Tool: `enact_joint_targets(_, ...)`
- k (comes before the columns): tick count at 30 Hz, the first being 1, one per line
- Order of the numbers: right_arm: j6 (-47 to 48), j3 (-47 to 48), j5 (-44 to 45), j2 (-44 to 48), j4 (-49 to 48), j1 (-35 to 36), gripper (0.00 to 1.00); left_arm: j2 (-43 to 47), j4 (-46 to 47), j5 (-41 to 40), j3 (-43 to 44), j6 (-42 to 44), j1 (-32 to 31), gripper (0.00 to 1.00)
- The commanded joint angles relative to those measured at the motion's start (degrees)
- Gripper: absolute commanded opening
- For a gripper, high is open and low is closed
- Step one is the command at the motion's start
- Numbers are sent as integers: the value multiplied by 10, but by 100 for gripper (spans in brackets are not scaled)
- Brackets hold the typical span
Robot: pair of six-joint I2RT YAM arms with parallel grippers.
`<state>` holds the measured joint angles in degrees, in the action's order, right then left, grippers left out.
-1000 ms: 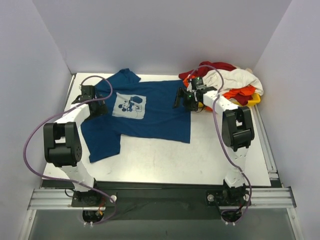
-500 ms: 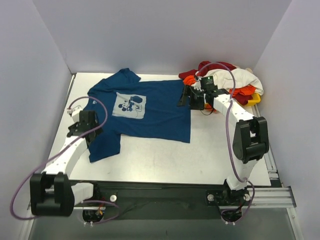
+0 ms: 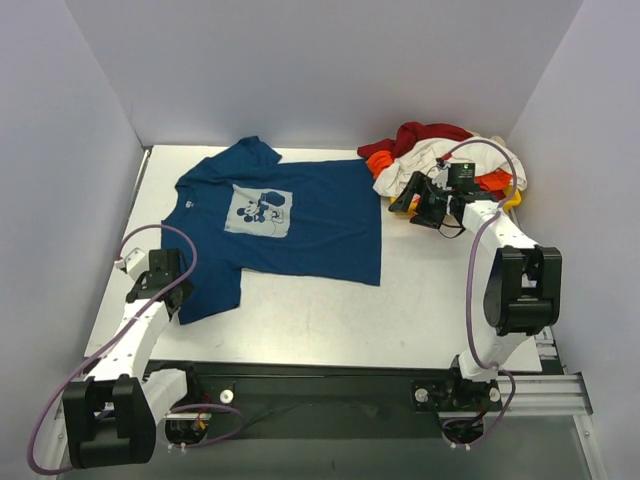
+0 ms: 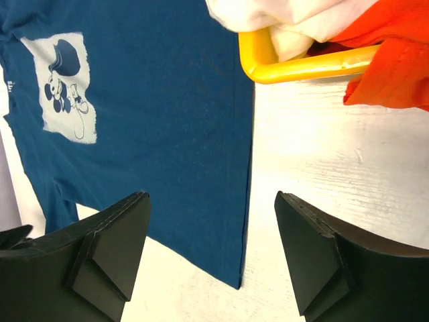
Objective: Fold and stack the t-shirts
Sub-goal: Grap the side of the flattened tshirt closest away from the robot with both arms
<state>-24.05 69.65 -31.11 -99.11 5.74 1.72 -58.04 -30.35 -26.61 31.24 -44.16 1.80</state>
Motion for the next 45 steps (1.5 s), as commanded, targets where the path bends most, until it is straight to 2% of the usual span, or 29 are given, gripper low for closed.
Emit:
enact_joint_targets(1, -15, -12, -32, 35, -27, -13, 76, 6, -12, 42, -20, -25, 26, 67)
enact_joint_targets(12, -24, -28, -50, 39, -46, -16, 76, -23, 19, 113, -64, -37, 33, 60)
enact_joint_targets(20, -26, -24, -52, 30, -49, -15, 76, 28, 17, 133, -94, -55, 33, 53)
enact_joint_targets(28, -27, -24, -56, 28, -52, -15, 75, 94, -23, 142, -95, -70, 31, 54)
enact_joint_targets(39, -27, -24, -59, 29, -52, -15, 75, 134, -56, 138, -103, -96, 15, 54)
enact_joint_targets(45, -27, -23, -59, 27, -52, -13, 75, 131, -51, 137, -103, -93, 14, 45)
